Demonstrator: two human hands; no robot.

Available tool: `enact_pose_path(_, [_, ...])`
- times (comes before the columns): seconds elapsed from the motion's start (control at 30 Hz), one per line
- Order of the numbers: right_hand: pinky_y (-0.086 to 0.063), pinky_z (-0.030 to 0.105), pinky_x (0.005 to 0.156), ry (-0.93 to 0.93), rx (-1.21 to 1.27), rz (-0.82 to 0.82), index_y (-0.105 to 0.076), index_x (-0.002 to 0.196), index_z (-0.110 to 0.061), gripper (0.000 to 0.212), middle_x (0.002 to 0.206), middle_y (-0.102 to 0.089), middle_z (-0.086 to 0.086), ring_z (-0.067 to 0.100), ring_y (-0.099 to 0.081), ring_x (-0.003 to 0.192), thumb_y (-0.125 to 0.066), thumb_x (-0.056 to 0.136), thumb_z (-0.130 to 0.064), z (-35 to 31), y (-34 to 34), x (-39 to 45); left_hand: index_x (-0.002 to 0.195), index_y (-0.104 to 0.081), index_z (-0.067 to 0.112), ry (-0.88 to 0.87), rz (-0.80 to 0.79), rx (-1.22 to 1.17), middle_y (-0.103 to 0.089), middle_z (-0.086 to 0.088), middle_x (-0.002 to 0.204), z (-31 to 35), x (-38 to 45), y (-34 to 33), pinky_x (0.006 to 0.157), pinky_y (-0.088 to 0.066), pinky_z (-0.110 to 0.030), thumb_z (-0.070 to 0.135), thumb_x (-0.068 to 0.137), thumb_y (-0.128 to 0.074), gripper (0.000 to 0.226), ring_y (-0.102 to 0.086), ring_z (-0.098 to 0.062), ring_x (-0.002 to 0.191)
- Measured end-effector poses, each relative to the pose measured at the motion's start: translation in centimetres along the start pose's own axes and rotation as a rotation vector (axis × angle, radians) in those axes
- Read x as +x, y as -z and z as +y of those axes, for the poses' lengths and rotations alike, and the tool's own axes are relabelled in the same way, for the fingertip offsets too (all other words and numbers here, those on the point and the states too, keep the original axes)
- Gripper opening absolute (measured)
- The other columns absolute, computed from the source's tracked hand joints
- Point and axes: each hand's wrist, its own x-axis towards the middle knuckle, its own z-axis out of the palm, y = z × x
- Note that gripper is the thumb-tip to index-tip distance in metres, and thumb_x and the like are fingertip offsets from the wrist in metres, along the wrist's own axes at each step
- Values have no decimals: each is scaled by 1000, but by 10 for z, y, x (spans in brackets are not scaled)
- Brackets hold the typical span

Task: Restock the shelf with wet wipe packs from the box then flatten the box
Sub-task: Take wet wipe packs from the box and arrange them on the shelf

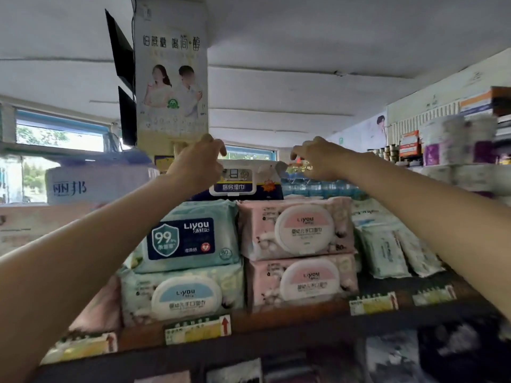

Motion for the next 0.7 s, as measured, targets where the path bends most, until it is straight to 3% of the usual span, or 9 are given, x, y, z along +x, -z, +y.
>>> enact_pose_path(0.1, [-36, 39, 91, -80, -23, -36, -45, 128, -16, 40, 126, -49, 14, 30, -36, 121, -49, 89, -10, 11, 1, -43, 119, -52, 16, -107, 81, -62, -47, -5, 130, 40, -29, 2, 110, -20, -43, 13, 89, -47, 31, -47, -24, 121])
enact_pose_path(0.37, [-33, 43, 103, -281, -47, -225, -49, 127, -17, 44, 141, -38, 11, 32, -30, 132, -43, 88, 1, 65, -25, -133, 125, -49, 17, -373, -23, -50, -44, -1, 133, 132, -69, -20, 112, -20, -38, 15, 89, -45, 37, -37, -20, 128])
enact_pose_path(0.53, [-41, 30, 96, -372, 81, -456, -57, 125, -11, 43, 137, -46, 12, 27, -47, 122, -39, 89, 3, 105, -66, -167, 134, -42, 11, -537, -231, -63, -32, -6, 146, 202, -85, -60, 99, -44, -38, 15, 93, -44, 41, -47, -25, 123])
enact_pose_path(0.7, [-41, 29, 95, -432, 104, -632, -55, 125, -5, 39, 138, -45, 14, 29, -48, 120, -35, 92, -1, 166, -112, -186, 140, -39, 16, -553, -466, -7, -17, -3, 154, 266, -59, -116, 104, -37, -40, 2, 91, -42, 51, -37, -32, 130])
